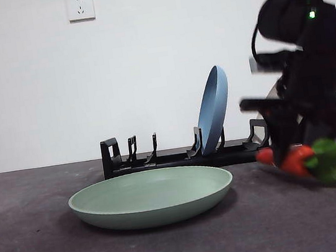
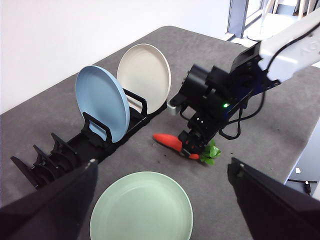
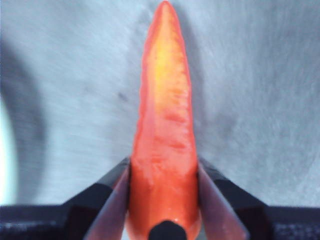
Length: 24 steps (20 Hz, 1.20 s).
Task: Take the green plate from the plate rack,put the plate on the table,take the carrot from the table,put the carrot in the plate
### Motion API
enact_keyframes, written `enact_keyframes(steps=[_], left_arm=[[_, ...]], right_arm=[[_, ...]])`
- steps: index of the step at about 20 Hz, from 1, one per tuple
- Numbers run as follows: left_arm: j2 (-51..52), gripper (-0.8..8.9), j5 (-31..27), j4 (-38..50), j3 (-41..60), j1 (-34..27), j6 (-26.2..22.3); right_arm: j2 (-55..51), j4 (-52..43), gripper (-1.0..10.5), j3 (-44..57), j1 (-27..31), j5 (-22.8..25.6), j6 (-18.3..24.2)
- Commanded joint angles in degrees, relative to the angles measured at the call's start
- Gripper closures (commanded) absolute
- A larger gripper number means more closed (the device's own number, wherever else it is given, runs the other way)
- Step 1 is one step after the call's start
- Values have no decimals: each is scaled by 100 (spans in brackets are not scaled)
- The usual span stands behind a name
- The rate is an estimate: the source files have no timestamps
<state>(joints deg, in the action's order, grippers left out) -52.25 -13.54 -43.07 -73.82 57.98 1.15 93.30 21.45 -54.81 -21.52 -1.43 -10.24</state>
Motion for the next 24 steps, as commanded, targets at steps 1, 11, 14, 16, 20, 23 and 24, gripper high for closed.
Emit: enact_keyframes(steps=[1,11,14,16,20,23,24], left_arm=[[11,374,7,11,22,11,42],[11,374,26,-37,22,11,44],[11,374,33,-37,22,11,44],[11,374,35,-37,22,11,48],[11,374,33,-37,22,11,59],[11,374,31,-39,22,11,61],[11,374,28,-39,22,11,59]], right_arm=[[-496,-173,959,-13,-341,-17,-247],[85,-1727,959,-13,-2118,13,-988],[426,-1871,959,-13,-2131,9,-1058],[654,-1886,959,-13,-2131,9,-1088],[925,-1858,958,-13,-2142,-15,-1086],[876,-1880,807,-13,-2212,-15,-1071],[837,-1882,673,-15,-2212,-15,-1071]])
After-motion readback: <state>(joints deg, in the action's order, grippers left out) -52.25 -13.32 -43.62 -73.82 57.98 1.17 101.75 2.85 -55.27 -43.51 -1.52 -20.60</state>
